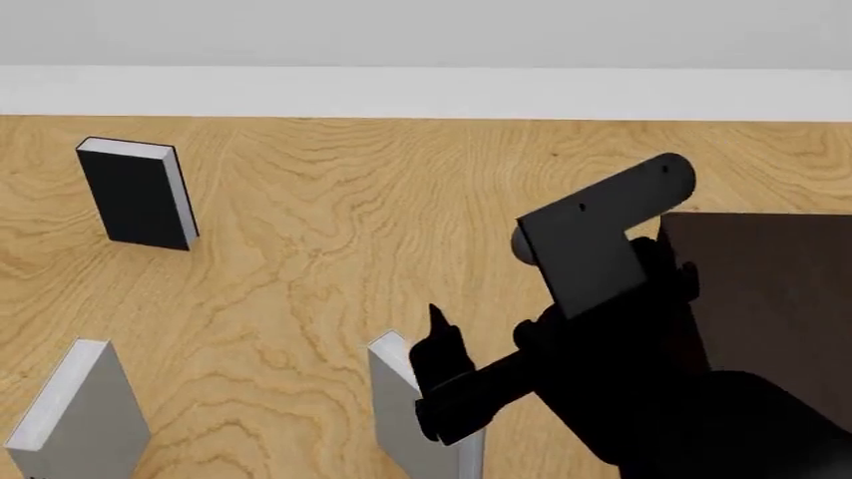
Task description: Pick up the book on the right and place it on the cabinet shelf.
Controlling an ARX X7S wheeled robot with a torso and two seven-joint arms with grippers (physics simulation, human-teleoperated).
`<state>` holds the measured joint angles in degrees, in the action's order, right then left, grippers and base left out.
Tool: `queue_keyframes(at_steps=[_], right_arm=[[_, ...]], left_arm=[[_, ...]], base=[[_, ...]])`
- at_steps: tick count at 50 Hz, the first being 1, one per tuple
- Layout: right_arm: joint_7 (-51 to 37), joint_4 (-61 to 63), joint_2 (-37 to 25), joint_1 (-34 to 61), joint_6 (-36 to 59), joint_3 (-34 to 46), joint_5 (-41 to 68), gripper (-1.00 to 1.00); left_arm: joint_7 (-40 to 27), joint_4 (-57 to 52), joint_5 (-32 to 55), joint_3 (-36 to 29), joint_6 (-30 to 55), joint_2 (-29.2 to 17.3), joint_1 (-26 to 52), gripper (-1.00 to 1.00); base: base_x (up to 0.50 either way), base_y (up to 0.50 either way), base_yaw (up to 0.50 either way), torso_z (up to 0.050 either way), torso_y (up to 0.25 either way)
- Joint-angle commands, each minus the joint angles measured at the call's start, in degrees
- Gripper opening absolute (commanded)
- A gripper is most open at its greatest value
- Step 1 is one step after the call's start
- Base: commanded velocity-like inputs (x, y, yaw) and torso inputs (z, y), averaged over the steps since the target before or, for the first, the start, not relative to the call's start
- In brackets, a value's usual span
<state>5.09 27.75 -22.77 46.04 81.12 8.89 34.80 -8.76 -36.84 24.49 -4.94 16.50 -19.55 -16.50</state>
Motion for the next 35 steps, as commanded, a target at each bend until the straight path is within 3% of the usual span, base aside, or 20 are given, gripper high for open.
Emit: queue_keyframes(at_steps=[1,35], right_arm=[[1.0,-0.5,-1.1,-0.2,0.9,2.1,1.2,1.00],[7.3,-21.1,-1.2,3.3,-13.1,14.6,-5.3,1.00]], left_arm=[[-0.4,-0.3,0.0,-0.5,0.7,-0.4,0.2,1.00],[0.6,1.3,0.5,-1.2,-1.1,-1.3,-0.2,1.00]], base=[[0.00,0.00,0.00,0.000,0.000],[0.00,0.00,0.00,0.000,0.000]])
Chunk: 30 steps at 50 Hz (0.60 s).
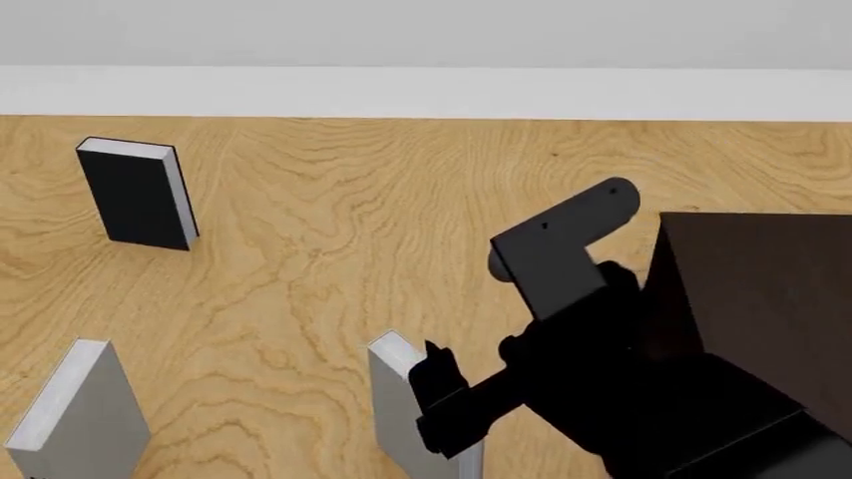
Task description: Pick up the book on the right and place it on the cabinet shelf.
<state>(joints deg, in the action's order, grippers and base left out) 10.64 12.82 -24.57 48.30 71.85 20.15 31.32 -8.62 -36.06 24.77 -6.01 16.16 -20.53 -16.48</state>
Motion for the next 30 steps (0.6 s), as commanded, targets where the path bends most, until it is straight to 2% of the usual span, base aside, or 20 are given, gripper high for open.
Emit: queue_keyframes(at_steps=[1,30], right_arm=[[2.0,-6.4,0.7,1.0,-4.0,3.5,-1.7,1.00],[5.2,-15.0,1.7,0.3,-9.6,7.7,-3.2,1.00]], left_arm=[[0.4,0.6,0.3,-0.1,-0.8,-0.3,-0.3,1.00],[0.3,1.4,0.2,-0.5,-1.6,-0.9,-0.5,1.00]], base=[[0.00,0.00,0.00,0.000,0.000],[0.00,0.00,0.00,0.000,0.000]])
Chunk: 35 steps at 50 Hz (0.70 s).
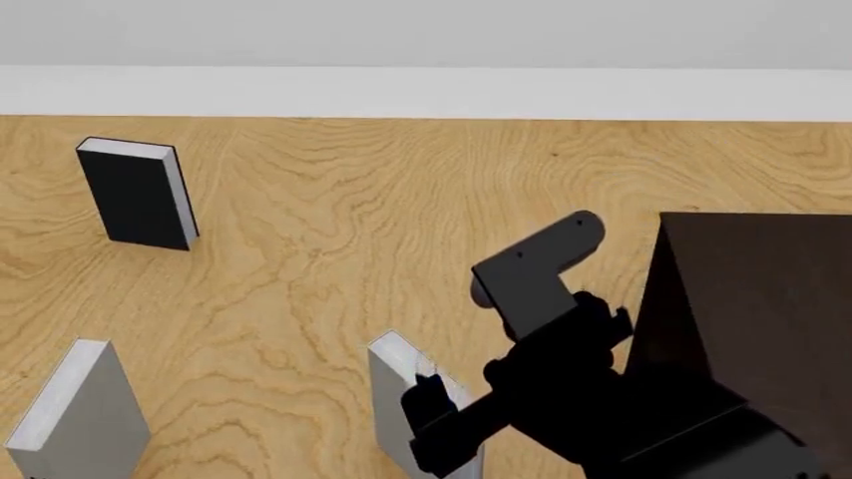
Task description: Pick up the book on the right and place it on the cabinet shelf.
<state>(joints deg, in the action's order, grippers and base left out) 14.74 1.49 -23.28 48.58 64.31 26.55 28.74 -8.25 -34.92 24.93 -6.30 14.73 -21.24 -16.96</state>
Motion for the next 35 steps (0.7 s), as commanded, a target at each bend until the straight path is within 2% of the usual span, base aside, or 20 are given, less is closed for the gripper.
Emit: queue_keyframes(at_steps=[1,35], right_arm=[[1.4,-3.9,0.5,0.0,-2.3,1.7,-0.7,1.00],[5.5,-16.6,3.0,1.1,-8.7,6.8,-3.3,1.00]], left_arm=[[-0.1,0.4,0.0,-0.3,-0.2,-0.1,0.0,1.00],[-0.3,2.2,-0.2,-1.2,-1.0,-0.3,0.6,1.00]], base=[[0.00,0.00,0.00,0.000,0.000],[0.00,0.00,0.00,0.000,0.000]])
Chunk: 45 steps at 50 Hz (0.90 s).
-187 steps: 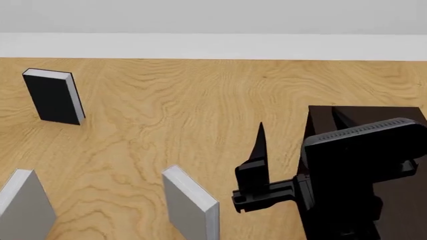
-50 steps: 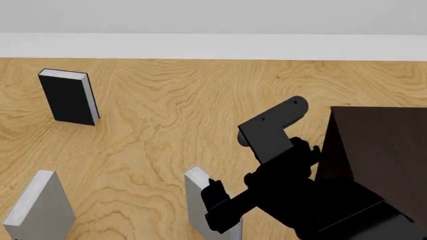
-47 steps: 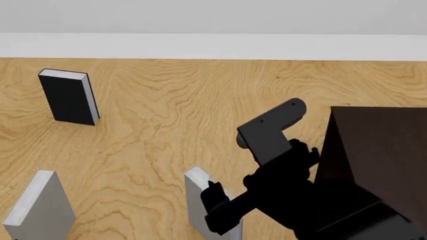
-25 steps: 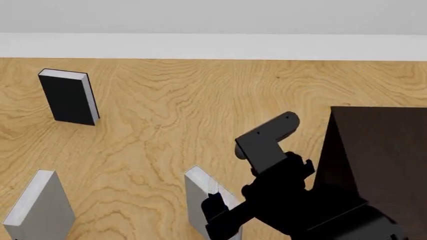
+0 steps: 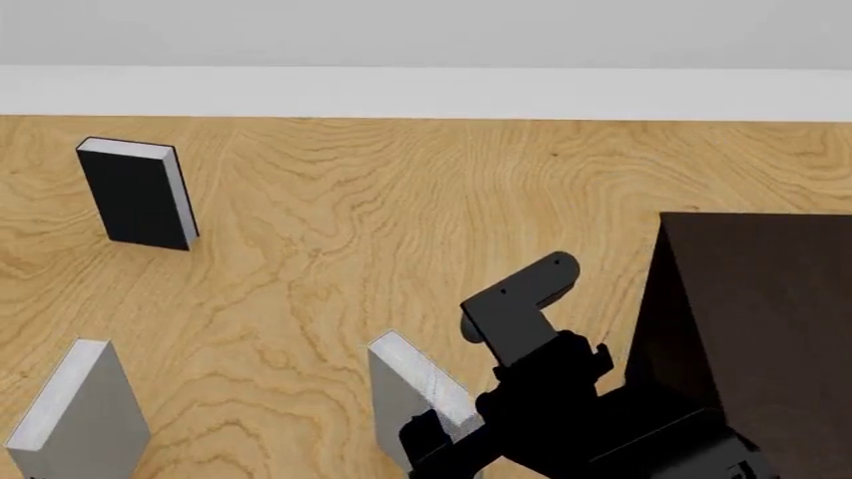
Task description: Pick up the book on the right and place it on the cabinet shelf.
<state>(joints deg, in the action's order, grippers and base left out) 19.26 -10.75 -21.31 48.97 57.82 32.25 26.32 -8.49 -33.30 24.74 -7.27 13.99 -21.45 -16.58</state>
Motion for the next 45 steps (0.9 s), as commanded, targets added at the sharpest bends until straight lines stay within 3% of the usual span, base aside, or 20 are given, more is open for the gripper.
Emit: queue_keyframes(at_steps=[1,33,34,45], right_arm=[[1.1,-4.7,1.1,0.8,-2.4,1.2,-0.9,1.00],[4.1,-13.8,3.9,2.0,-7.4,4.3,-2.4,1.00],[3.6,-13.6,3.9,1.8,-7.3,4.1,-2.4,-1.00],[1.9,-8.8,2.7,-0.7,-8.4,3.4,-2.1,-1.00]], left_arm=[[0.0,0.7,0.1,-0.2,-0.2,-0.1,0.3,1.00],[0.0,2.0,1.1,-0.1,-0.9,-0.6,0.8,1.00],[0.0,2.0,1.0,-0.1,-1.0,-0.6,0.8,1.00],[0.0,2.4,1.2,-0.5,-0.7,-0.7,1.4,1.00]], base=[[0.00,0.00,0.00,0.000,0.000],[0.00,0.00,0.00,0.000,0.000],[0.00,0.00,0.00,0.000,0.000],[0.00,0.00,0.00,0.000,0.000]])
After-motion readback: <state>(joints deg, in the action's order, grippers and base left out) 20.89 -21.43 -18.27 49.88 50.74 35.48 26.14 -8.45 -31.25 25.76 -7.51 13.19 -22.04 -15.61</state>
